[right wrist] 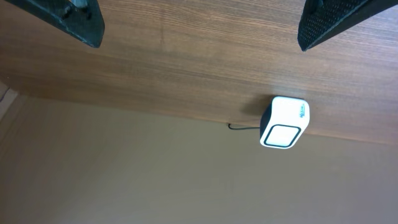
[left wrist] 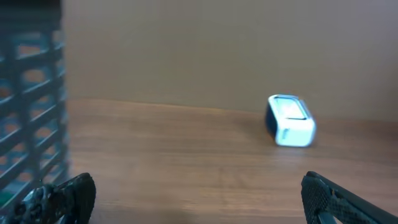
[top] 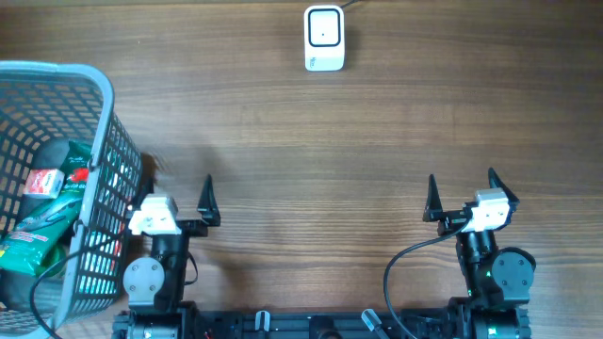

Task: Scan the item barcode
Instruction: 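Reach the left gripper into the grey basket toward the green bag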

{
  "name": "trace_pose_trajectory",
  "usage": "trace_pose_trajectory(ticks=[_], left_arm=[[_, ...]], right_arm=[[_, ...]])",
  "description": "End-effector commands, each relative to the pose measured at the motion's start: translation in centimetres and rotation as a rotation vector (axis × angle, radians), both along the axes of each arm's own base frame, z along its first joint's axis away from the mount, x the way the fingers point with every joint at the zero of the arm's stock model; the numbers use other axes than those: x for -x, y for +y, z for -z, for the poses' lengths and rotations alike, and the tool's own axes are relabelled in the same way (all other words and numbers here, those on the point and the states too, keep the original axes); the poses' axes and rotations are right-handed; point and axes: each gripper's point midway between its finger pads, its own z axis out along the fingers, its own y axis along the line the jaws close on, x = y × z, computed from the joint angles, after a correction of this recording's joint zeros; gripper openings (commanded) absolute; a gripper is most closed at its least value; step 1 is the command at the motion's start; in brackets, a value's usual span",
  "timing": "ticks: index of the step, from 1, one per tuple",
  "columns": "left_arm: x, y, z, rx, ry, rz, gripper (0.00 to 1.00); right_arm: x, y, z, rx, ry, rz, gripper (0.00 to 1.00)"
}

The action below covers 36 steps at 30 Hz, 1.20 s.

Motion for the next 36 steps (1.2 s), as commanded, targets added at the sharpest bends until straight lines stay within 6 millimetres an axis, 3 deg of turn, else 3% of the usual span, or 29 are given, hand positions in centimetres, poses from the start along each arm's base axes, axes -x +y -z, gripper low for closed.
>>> trace_pose_trajectory(ticks=[1,3,7,11,13,14,16,17,18,20,23,26,30,34,36], left_arm=[[1.0,-4.5,-2.7,0.041,-0.062,0.265,1.00],[1.3,-4.7,-4.9,0.073,-0.081,0.277,1.00],[2.2,-6.5,-14.4,0.070,-0.107,0.393,1.00],[0.4,-6.5,-21.6,0.098,0.116,0.383,1.00],[0.3,-6.5,-24.1,0.089,0.204,0.384,1.00],[0.7,-6.4,-23.8,0.099,0.321,0.375,1.00],[0.4,-6.5,-23.1,0.105,0.394,0.375,1.00],[-0.2,-5.3,-23.1,0.114,0.397,0.299,1.00],[-0.8,-3.0,-23.4,0.180,0.395,0.142,1.00],[-0.1,4.3,-24.2,0.422,0.327,-0.330,1.00],[2.5,8.9,-24.7,0.545,0.283,-0.610,1.00],[5.8,13.3,-22.6,0.701,0.254,-0.916,1.00],[8.9,17.1,-20.3,0.852,0.229,-1.192,1.00],[9.3,20.1,-17.2,0.952,0.293,-1.364,1.00],[8.6,20.9,-14.5,1.061,0.372,-1.425,1.00]], right_arm=[[-0.1,0.0,0.4,0.012,0.004,0.002,1.00],[-0.1,0.0,0.4,0.013,0.004,0.002,0.99],[-0.1,0.0,0.4,0.013,0.004,0.002,1.00],[-0.1,0.0,0.4,0.013,0.004,0.002,1.00],[-0.1,0.0,0.4,0.013,0.004,0.002,1.00],[-0.1,0.0,0.4,0.013,0.004,0.002,1.00],[-0.1,0.0,0.4,0.013,0.004,0.002,1.00],[-0.1,0.0,0.4,0.013,0.004,0.002,1.00],[-0.1,0.0,0.4,0.013,0.004,0.002,1.00],[-0.1,0.0,0.4,0.013,0.004,0.002,1.00],[-0.1,0.0,0.4,0.013,0.004,0.002,1.00],[-0.1,0.0,0.4,0.013,0.004,0.002,1.00],[-0.1,0.0,0.4,0.013,0.004,0.002,1.00],[-0.1,0.0,0.4,0.013,0.004,0.002,1.00],[-0.1,0.0,0.4,0.013,0.004,0.002,1.00]])
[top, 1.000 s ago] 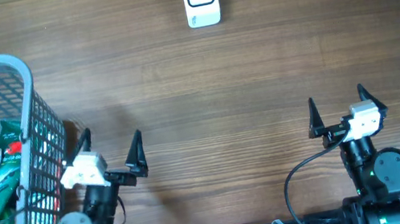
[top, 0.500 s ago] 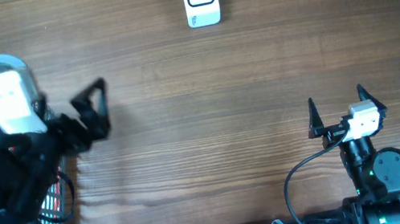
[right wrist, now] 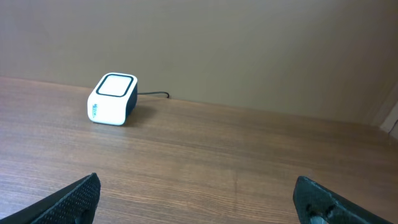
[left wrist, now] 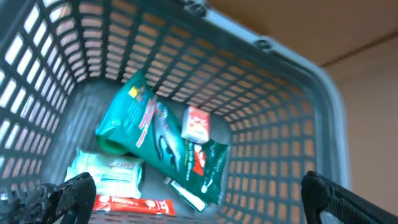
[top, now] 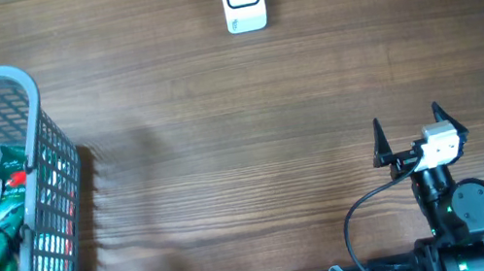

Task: Scan the item barcode
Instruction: 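Reach the left gripper into the grey basket toward the green bag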

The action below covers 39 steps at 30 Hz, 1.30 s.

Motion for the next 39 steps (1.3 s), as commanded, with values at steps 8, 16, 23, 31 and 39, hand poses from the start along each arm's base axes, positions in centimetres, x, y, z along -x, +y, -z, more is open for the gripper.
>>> trace_pose_trajectory(ticks=[8,16,23,31,39], left_arm=[[-3.0,2.5,12.2,0.376,0.152,-0.160,1.00],[-4.4,1.9,20.0,0.449,0.146,-0.114,1.00],[-5.3,2.7,23.9,0.447,0.142,-0.114,1.00],[-7.1,4.2,29.3,0.497,0.203,-0.122,1.00],[-9.2,6.1,24.9,0.337,0.184,0.073,0.04]], right_arm=[[0.0,0.1,0.1,0.013,-0.005,-0.001,1.00],[0.0,0.1,0.1,0.013,-0.005,-0.001,1.00],[0.0,0.1,0.1,0.012,-0.005,-0.001,1.00],[0.0,0.1,0.1,0.012,-0.005,-0.001,0.99],[0.0,0.1,0.1,0.013,-0.005,-0.001,1.00]])
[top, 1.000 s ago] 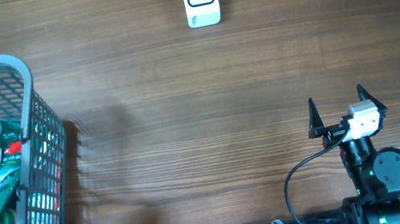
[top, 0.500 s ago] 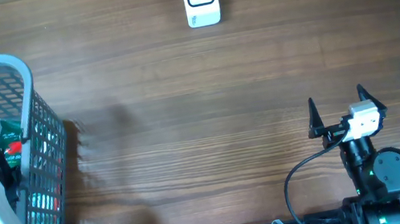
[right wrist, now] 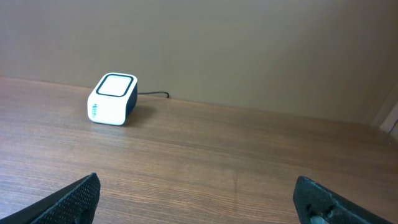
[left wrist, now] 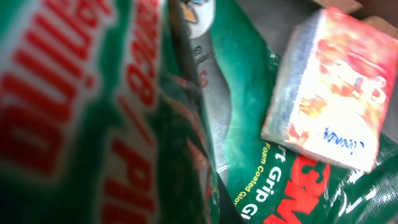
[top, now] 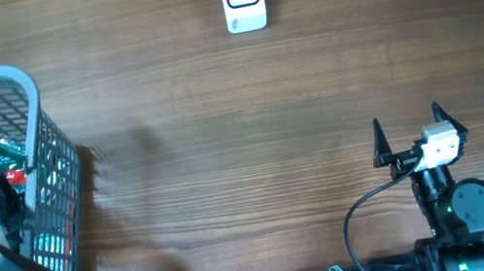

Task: Scan the item barcode
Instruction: 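Reach the left gripper into the grey basket toward the green bag, then lift the green snack bag out and drop it on the table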

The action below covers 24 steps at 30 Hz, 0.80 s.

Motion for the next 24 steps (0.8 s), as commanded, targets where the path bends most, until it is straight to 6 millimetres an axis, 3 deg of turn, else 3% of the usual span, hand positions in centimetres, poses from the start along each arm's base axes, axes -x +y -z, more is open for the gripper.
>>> trace_pose_trajectory(ticks=[1,4,8,12,17,19,21,22,24], left_arm=[[-0.6,0.9,-5.1,-0.109,-0.050,0.111,0.04],[-0.1,0.4,-11.0,-0.204,-0.153,0.109,0.04],[1.9,-3.0,-19.2,-0.327,-0.377,0.144,0.04],[5.1,-6.3,-25.8,-0.506,-0.545,0.191,0.04],[6.9,-10.6,-32.8,-0.676,-0.817,0.291,0.04],[5.5,-13.7,-34.6,-0.638,-0.954,0.450,0.04],[3.5,-18.1,-35.1,-0.521,-1.066,0.713,0.04],[2.9,-19.8,-34.8,-0.489,-1.072,0.849,0.04],[2.2,-21.4,-32.9,-0.434,-1.028,0.996,0.04]], right_arm=[[0.0,0.1,0.1,0.012,-0.004,0.000,1.00],[0.0,0.1,0.1,0.012,-0.004,0.000,1.00],[0.0,0.1,0.1,0.012,-0.005,0.000,1.00],[0.0,0.1,0.1,0.012,-0.004,0.000,1.00],[0.0,0.1,0.1,0.013,-0.004,0.000,1.00],[0.0,0.1,0.1,0.012,-0.005,0.000,1.00],[0.0,0.1,0.1,0.012,-0.004,0.000,1.00],[0.0,0.1,0.1,0.013,-0.004,0.000,1.00],[0.0,0.1,0.1,0.013,-0.005,0.000,0.99]])
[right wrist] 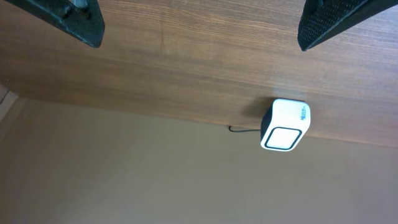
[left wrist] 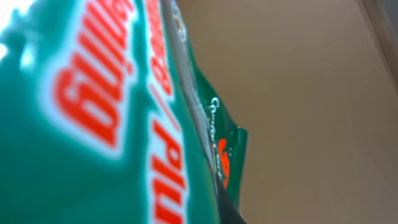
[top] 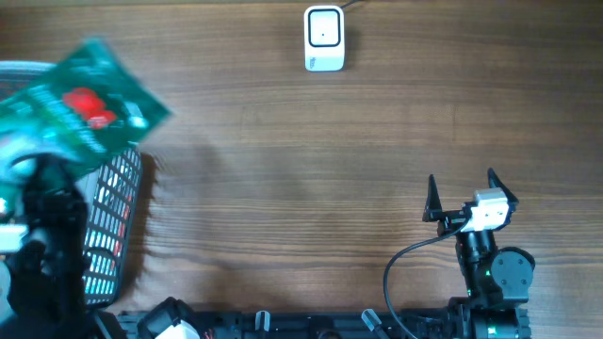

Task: Scan the item barcode
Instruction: 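Lift the green snack bag out and drop it on the table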

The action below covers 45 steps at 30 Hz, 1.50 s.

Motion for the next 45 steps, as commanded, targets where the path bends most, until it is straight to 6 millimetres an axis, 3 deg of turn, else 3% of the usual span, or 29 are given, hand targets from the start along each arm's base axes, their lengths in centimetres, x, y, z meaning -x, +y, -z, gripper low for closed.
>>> trace_pose_trajectory(ticks=[1,4,9,13,17,20,21,24,25,28,29,30,33,36,40,42,43,45], left_arm=[[-1.7,-5.1,3.7,-0.110,0.145,0.376,0.04],[-3.2,-7.4,8.2,-0.117,0.288,0.570,0.04],[-5.9,-13.5,13.8,-0.172,0.492,0.860,0.04],[-8.1,-20.2,21.2,-0.336,0.750,1.027,0.04],[-10.9,-28.5,27.6,-0.308,0.813,1.145,0.04],[-11.5,-31.9,30.2,-0.286,0.815,1.177,0.04],[-11.5,-34.0,30.9,-0.272,0.792,1.199,0.04],[-10.5,-37.2,31.5,-0.323,0.755,1.250,0.04],[-10.1,-37.5,31.6,-0.348,0.755,1.245,0.09],[-9.7,-38.0,31.7,-0.375,0.753,1.245,0.44],[-9.7,-37.9,31.7,-0.374,0.755,1.242,0.79],[-9.9,-37.7,31.6,-0.372,0.755,1.237,1.00],[-10.6,-35.8,30.5,-0.353,0.766,1.194,1.00],[-11.2,-32.8,27.5,-0.331,0.739,1.134,1.00],[-11.8,-29.4,21.9,-0.323,0.614,1.065,1.00],[-12.3,-26.4,17.5,-0.347,0.497,0.952,1.00],[-12.4,-25.4,16.3,-0.354,0.464,0.912,1.00],[-12.2,-21.2,11.7,-0.382,0.352,0.731,1.00]], right_arm=[[0.0,0.1,0.1,0.012,-0.004,-0.001,1.00],[0.0,0.1,0.1,0.013,-0.004,-0.001,1.00],[0.0,0.1,0.1,0.012,-0.004,-0.001,1.00],[0.0,0.1,0.1,0.012,-0.004,-0.001,1.00],[0.0,0.1,0.1,0.013,-0.005,-0.001,1.00],[0.0,0.1,0.1,0.012,-0.004,-0.001,1.00],[0.0,0.1,0.1,0.012,-0.004,-0.001,1.00],[0.0,0.1,0.1,0.012,-0.004,-0.001,1.00],[0.0,0.1,0.1,0.012,-0.004,-0.001,1.00],[0.0,0.1,0.1,0.012,-0.005,-0.001,1.00],[0.0,0.1,0.1,0.013,-0.004,-0.001,1.00],[0.0,0.1,0.1,0.012,-0.004,-0.001,1.00],[0.0,0.1,0.1,0.013,-0.004,-0.001,1.00],[0.0,0.1,0.1,0.012,-0.004,-0.001,1.00],[0.0,0.1,0.1,0.012,-0.004,-0.001,1.00],[0.0,0.1,0.1,0.012,-0.004,-0.001,1.00],[0.0,0.1,0.1,0.012,-0.004,-0.001,1.00],[0.0,0.1,0.1,0.012,-0.005,-0.001,1.00]])
